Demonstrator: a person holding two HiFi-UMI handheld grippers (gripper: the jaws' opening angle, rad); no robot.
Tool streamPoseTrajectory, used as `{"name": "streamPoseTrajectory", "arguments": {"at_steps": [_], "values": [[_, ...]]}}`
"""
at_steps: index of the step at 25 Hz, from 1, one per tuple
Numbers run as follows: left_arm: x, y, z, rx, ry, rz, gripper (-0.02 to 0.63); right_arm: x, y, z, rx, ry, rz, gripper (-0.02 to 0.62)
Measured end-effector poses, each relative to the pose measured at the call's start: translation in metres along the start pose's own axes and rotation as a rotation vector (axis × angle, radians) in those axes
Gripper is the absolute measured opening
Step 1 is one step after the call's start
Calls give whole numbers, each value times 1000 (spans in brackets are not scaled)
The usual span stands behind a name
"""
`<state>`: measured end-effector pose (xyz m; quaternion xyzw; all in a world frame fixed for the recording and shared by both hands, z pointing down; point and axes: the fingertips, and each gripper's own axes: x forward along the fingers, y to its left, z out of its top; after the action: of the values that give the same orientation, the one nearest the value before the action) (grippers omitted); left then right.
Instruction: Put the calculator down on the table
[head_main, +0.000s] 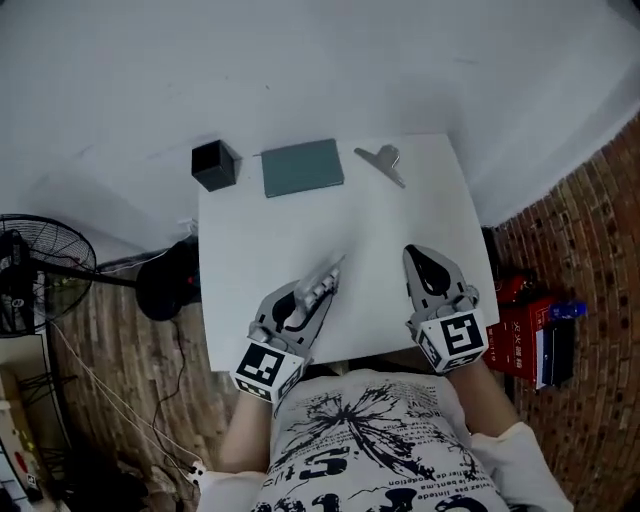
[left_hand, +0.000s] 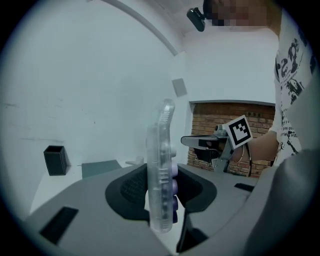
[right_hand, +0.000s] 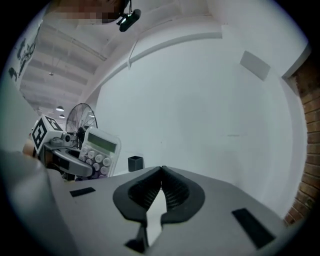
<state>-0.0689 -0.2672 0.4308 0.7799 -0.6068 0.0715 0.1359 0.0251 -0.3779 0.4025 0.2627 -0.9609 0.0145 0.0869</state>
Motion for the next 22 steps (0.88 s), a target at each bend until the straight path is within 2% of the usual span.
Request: {"name": "streamPoseTrajectory", "arguments": {"at_steps": [8,12,18,22], "values": [[62,19,-72,-144,139,27,141,48,-25,-51,22,78,113,15],[82,26,-105,-212,210,10,141,65,-30,-74,39,113,141,15],[103,30,-139,-248,301,-15,141,83,-36,-97,67,147,160,15],[111,36,-147,-286,307,-10,144,91,-39,-104,78,146,166,15]]}}
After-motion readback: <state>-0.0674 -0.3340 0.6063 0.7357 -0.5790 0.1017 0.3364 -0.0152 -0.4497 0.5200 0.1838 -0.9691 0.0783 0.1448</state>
